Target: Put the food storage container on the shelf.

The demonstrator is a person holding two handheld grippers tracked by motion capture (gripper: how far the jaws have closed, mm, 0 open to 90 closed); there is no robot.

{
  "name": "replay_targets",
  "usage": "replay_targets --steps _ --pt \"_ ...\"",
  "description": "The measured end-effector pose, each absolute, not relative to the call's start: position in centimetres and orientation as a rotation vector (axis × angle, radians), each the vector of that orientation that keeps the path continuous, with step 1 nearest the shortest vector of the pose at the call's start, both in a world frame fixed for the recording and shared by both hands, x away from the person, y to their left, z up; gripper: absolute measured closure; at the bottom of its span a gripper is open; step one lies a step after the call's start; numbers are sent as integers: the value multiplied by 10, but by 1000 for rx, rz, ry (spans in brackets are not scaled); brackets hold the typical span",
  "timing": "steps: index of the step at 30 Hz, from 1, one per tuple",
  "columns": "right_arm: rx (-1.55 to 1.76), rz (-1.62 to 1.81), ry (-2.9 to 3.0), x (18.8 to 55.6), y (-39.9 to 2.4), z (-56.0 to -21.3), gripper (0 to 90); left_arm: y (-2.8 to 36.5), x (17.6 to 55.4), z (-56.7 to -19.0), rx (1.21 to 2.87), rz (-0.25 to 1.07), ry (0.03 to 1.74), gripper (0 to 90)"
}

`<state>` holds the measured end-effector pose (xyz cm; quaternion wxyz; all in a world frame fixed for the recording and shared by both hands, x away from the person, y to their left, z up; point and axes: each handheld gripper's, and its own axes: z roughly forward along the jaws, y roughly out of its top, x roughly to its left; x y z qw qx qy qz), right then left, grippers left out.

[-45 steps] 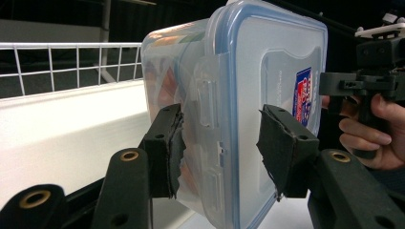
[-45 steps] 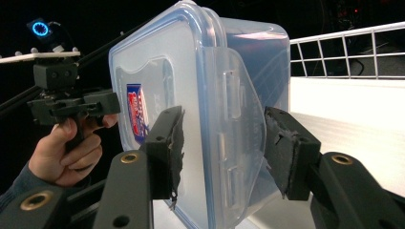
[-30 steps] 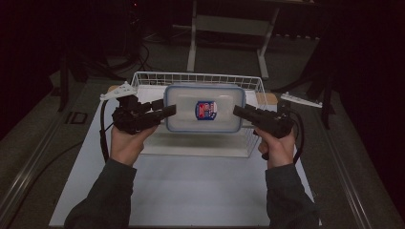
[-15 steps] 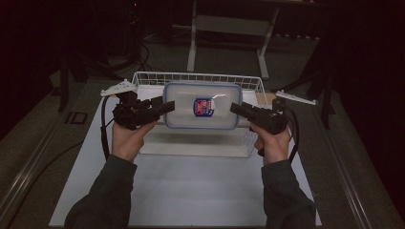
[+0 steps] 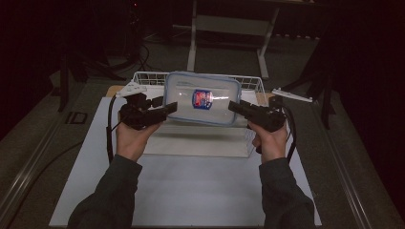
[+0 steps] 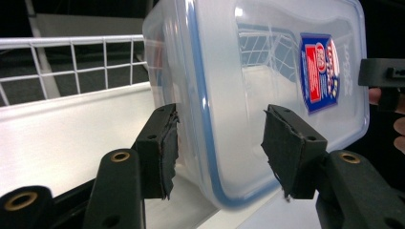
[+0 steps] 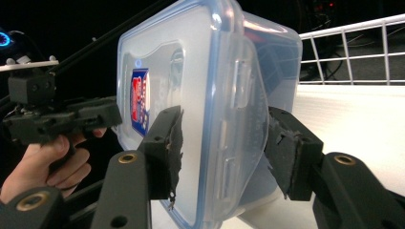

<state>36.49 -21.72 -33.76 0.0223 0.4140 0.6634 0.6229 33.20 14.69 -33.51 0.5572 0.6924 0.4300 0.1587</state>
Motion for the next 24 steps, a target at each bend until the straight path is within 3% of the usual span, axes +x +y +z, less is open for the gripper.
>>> replay_targets --steps 14,16,18,24 --pt "1351 1885 2029 381 -216 -337 432 149 336 -338 1625 342 1022 482" --pt "1355 1838 2026 382 -216 -335 459 149 337 -338 1615 336 1019 472" --pt "1355 1801 2028 384 -215 -334 433 151 336 -336 1591 354 1013 521" --pt "1341 1727 2018 384 -212 -333 404 144 337 -339 1668 393 999 534"
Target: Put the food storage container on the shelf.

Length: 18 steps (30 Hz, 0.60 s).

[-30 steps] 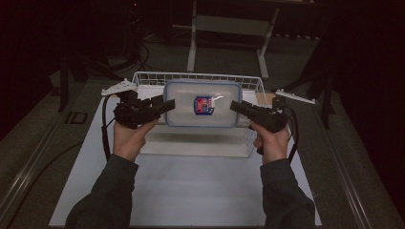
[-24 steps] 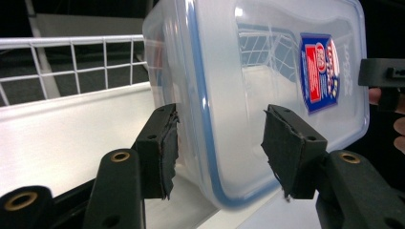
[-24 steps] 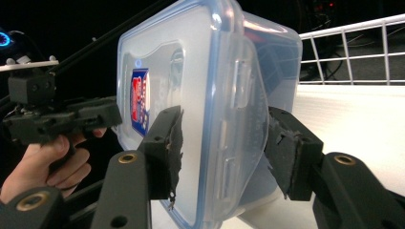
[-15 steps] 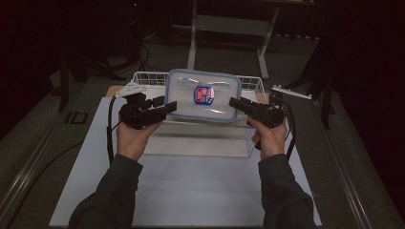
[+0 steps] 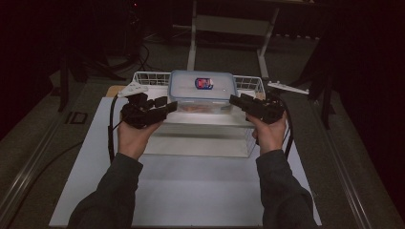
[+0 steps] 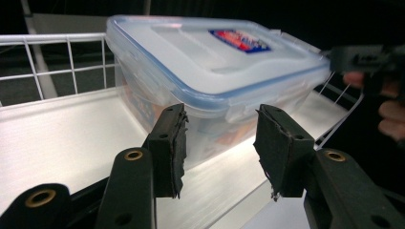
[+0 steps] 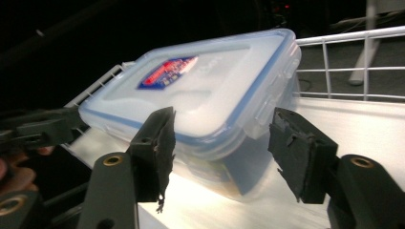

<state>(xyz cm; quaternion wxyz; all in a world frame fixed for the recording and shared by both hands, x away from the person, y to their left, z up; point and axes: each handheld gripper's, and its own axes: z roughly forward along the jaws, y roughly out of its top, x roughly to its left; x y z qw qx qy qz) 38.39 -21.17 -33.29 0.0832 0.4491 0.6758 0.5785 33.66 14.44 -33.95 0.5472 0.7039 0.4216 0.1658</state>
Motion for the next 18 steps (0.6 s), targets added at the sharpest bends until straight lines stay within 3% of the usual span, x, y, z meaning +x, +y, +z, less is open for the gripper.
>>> replay_targets --steps 18 --pt "1133 1566 2060 357 -218 -324 400 150 321 -338 1675 458 942 517"
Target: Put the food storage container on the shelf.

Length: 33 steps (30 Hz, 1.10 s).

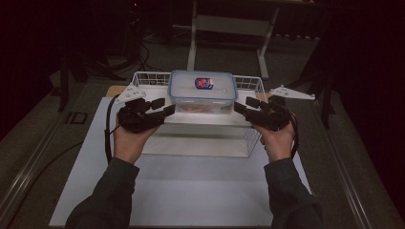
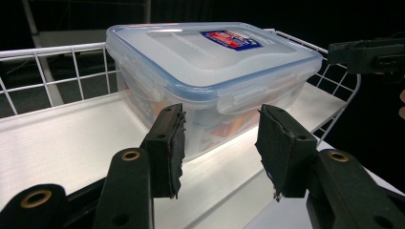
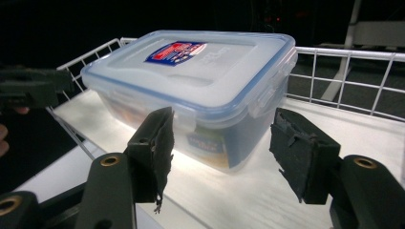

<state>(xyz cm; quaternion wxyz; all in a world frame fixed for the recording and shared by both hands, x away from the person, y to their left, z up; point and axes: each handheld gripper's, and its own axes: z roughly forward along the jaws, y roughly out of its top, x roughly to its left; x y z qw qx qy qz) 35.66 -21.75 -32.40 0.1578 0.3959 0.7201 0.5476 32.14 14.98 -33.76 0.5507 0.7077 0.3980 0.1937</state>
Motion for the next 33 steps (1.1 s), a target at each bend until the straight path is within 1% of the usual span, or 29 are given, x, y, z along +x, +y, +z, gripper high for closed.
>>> replay_targets --steps 3,6,15,24,33 --pt "1083 1525 2082 349 -216 -323 401 150 318 -338 1673 466 934 514" --pt "1021 1476 2114 341 -213 -324 403 151 310 -340 1705 492 912 514" --pt "918 1385 2197 324 -207 -334 395 152 296 -351 1766 500 878 503" --pt "801 1228 2296 305 -204 -359 373 160 277 -378 1816 505 871 493" --pt "824 1209 2284 287 -226 -387 368 177 256 -408 1852 528 870 475"
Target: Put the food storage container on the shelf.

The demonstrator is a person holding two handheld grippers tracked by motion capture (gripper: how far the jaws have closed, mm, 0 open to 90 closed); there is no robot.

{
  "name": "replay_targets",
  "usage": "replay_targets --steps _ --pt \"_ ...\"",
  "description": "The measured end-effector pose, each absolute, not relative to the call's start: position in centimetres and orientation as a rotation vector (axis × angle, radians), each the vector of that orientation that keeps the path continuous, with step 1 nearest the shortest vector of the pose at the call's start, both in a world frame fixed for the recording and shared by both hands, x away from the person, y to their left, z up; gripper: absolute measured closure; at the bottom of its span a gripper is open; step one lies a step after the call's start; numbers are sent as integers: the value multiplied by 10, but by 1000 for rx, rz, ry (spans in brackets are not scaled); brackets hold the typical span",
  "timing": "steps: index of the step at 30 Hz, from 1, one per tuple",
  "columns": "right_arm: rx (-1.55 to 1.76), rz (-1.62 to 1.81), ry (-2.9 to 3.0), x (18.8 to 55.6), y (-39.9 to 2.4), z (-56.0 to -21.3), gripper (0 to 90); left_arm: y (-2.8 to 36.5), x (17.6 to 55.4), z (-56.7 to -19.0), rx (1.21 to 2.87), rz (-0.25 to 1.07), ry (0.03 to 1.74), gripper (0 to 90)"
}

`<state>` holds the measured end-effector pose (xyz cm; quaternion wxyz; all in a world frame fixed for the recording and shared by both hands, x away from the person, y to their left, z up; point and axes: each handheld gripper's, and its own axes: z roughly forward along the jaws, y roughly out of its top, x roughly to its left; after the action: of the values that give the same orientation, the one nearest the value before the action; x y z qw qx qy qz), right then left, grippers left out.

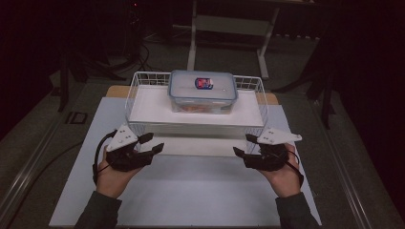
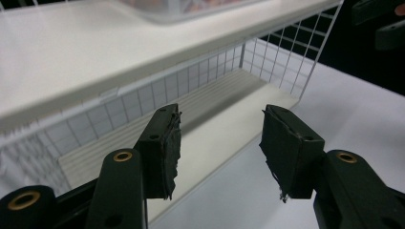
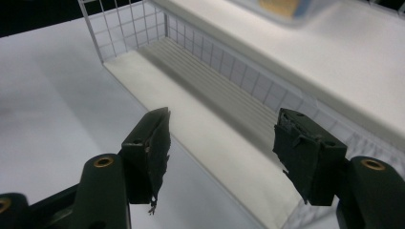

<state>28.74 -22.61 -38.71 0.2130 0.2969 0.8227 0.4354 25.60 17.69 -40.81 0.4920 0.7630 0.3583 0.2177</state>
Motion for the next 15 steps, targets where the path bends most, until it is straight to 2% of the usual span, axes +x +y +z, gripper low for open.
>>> replay_targets --steps 9,15 --pt "920 1234 2233 268 -263 -419 367 206 243 -440 1853 543 958 470" --pt "1020 1300 2182 259 -289 -434 310 222 233 -453 1815 559 1018 434"
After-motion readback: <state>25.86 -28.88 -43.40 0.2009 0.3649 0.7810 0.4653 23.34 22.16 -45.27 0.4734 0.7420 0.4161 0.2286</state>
